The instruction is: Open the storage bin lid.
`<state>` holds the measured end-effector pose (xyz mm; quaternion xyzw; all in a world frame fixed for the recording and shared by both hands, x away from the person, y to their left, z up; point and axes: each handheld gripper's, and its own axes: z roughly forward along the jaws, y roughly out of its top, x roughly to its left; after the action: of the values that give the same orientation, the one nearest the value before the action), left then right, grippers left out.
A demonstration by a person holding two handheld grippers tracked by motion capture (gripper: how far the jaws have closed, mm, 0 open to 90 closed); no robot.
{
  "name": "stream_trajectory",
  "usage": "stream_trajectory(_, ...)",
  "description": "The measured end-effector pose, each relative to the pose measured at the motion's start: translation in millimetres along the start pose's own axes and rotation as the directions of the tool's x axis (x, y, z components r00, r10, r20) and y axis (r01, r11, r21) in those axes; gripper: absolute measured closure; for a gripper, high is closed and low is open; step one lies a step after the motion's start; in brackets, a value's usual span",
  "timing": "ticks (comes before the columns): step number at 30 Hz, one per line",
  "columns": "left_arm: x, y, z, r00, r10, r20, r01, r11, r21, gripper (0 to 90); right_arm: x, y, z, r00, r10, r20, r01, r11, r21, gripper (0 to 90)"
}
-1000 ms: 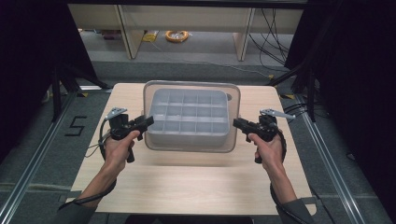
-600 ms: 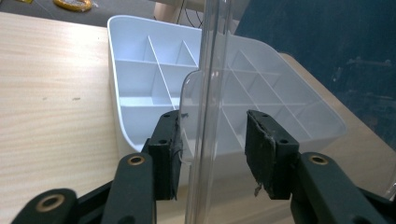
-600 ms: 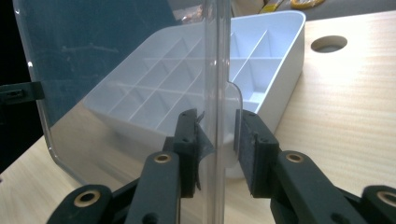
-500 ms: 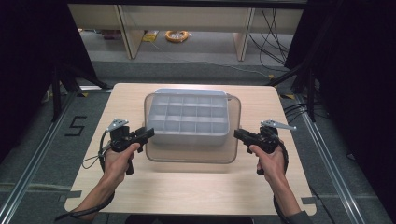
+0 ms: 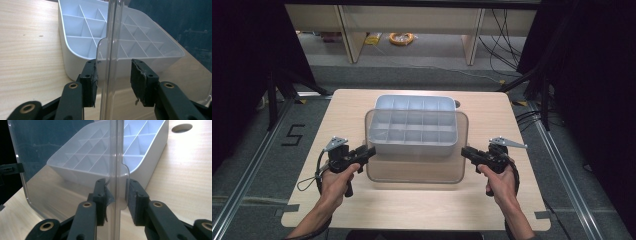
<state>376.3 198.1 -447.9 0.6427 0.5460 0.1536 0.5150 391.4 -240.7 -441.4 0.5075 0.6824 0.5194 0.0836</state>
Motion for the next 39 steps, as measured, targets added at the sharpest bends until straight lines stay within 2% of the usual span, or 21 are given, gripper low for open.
stream_trajectory(2, 0.1, -4.3, -2.8, 1.0000, 0.002, 0.009, -0.002, 1.0000, 0.006, 57.1, 0.0, -4.2, -1.5, 1.0000, -0.008, -0.004, 0.008, 1.000, 0.004, 71.4)
stream_trajectory(3, -0.4, -5.5, -3.7, 1.0000, -0.005, 0.007, 0.005, 1.0000, 0.008, 57.2, -2.1, -6.2, -1.9, 0.9994, -0.034, -0.010, 0.034, 0.999, -0.007, 71.5)
stream_trajectory(5, -0.9, -8.3, -6.0, 1.0000, -0.007, 0.004, 0.007, 0.9999, 0.013, 57.2, -0.9, -8.6, -3.8, 0.9995, -0.028, -0.011, 0.028, 1.000, -0.002, 71.5)
stream_trajectory(6, -0.9, -9.7, -6.8, 0.9999, -0.006, 0.009, 0.006, 0.9999, 0.014, 57.1, 3.3, -9.9, -6.6, 0.9997, 0.014, -0.019, -0.014, 1.000, 0.016, 71.6)
stream_trajectory(7, -0.9, -11.3, -8.0, 0.9999, -0.004, 0.012, 0.004, 0.9998, 0.018, 57.0, 2.0, -10.9, -6.4, 0.9996, -0.020, -0.021, 0.020, 1.000, 0.006, 71.6)
stream_trajectory(8, -1.2, -12.4, -8.9, 0.9999, -0.007, 0.010, 0.007, 0.9998, 0.021, 57.0, 5.1, -12.2, -9.0, 0.9998, 0.011, -0.019, -0.011, 1.000, 0.019, 71.8)
stream_trajectory(11, -0.8, -17.8, -12.2, 0.9997, -0.015, 0.019, 0.014, 0.9994, 0.030, 57.0, 3.8, -15.9, -11.1, 0.9994, -0.028, -0.021, 0.029, 0.999, 0.015, 72.1)
stream_trajectory(13, -1.8, -21.4, -15.5, 0.9996, -0.016, 0.021, 0.015, 0.9989, 0.043, 57.3, 8.1, -20.0, -15.2, 0.9995, 0.013, -0.029, -0.013, 0.999, 0.030, 72.1)
stream_trajectory(14, -2.4, -23.2, -16.9, 0.9995, -0.014, 0.028, 0.012, 0.9991, 0.042, 57.3, 5.5, -20.9, -15.9, 0.9993, -0.024, -0.030, 0.025, 0.999, 0.023, 72.1)
stream_trajectory(17, -5.3, -27.5, -22.3, 0.9996, -0.013, 0.024, 0.012, 0.9991, 0.040, 57.4, 6.9, -26.5, -19.2, 0.9991, -0.033, -0.025, 0.034, 0.999, 0.025, 72.1)
stream_trajectory(19, -7.0, -29.4, -26.6, 0.9998, 0.000, 0.021, 0.000, 0.9992, 0.040, 57.3, 11.7, -29.8, -22.8, 0.9996, 0.005, -0.029, -0.004, 0.999, 0.033, 72.2)
stream_trajectory(21, -8.9, -31.3, -31.2, 0.9997, 0.006, 0.022, -0.007, 0.9993, 0.037, 57.4, 12.4, -31.9, -25.5, 0.9990, -0.024, -0.039, 0.025, 0.999, 0.028, 72.2)
stream_trajectory(26, -11.8, -40.5, -40.3, 0.9996, 0.012, 0.024, -0.014, 0.9987, 0.050, 57.3, 19.1, -36.4, -32.9, 0.9987, -0.029, -0.042, 0.030, 0.999, 0.024, 72.3)
stream_trajectory(30, -12.0, -47.7, -41.7, 0.9997, 0.004, 0.025, -0.005, 0.9980, 0.063, 57.3, 22.1, -40.7, -35.0, 0.9989, -0.027, -0.038, 0.028, 0.999, 0.028, 72.3)
stream_trajectory(32, -10.9, -50.9, -40.7, 0.9995, 0.007, 0.032, -0.009, 0.9975, 0.071, 57.3, 19.9, -42.6, -35.3, 0.9979, -0.058, -0.030, 0.059, 0.998, 0.030, 72.3)
stream_trajectory(34, -9.8, -54.0, -38.8, 0.9995, 0.003, 0.030, -0.005, 0.9966, 0.082, 57.3, 20.6, -45.7, -36.0, 0.9985, -0.051, -0.021, 0.052, 0.998, 0.041, 72.3)
stream_trajectory(35, -9.0, -54.6, -38.0, 0.9996, 0.006, 0.029, -0.009, 0.9962, 0.087, 57.0, 22.6, -47.2, -36.6, 0.9995, -0.011, -0.028, 0.013, 0.998, 0.065, 72.1)
stream_trajectory(36, -7.9, -55.2, -36.4, 0.9995, 0.002, 0.031, -0.005, 0.9959, 0.091, 56.8, 19.0, -48.7, -34.7, 0.9990, -0.040, -0.022, 0.041, 0.997, 0.060, 71.7)
stream_trajectory(37, -7.4, -55.7, -35.6, 0.9995, 0.005, 0.030, -0.008, 0.9955, 0.095, 56.6, 16.9, -51.6, -32.4, 0.9992, -0.027, -0.030, 0.028, 0.998, 0.061, 71.3)
stream_trajectory(38, -7.4, -56.1, -34.7, 0.9996, 0.002, 0.028, -0.005, 0.9948, 0.101, 56.3, 18.8, -53.1, -32.8, 0.9995, 0.017, -0.027, -0.015, 0.996, 0.082, 70.8)
stream_trajectory(39, -7.2, -56.8, -34.0, 0.9996, 0.002, 0.029, -0.005, 0.9945, 0.104, 56.3, 14.4, -54.7, -29.5, 0.9995, -0.013, -0.029, 0.016, 0.997, 0.077, 70.1)
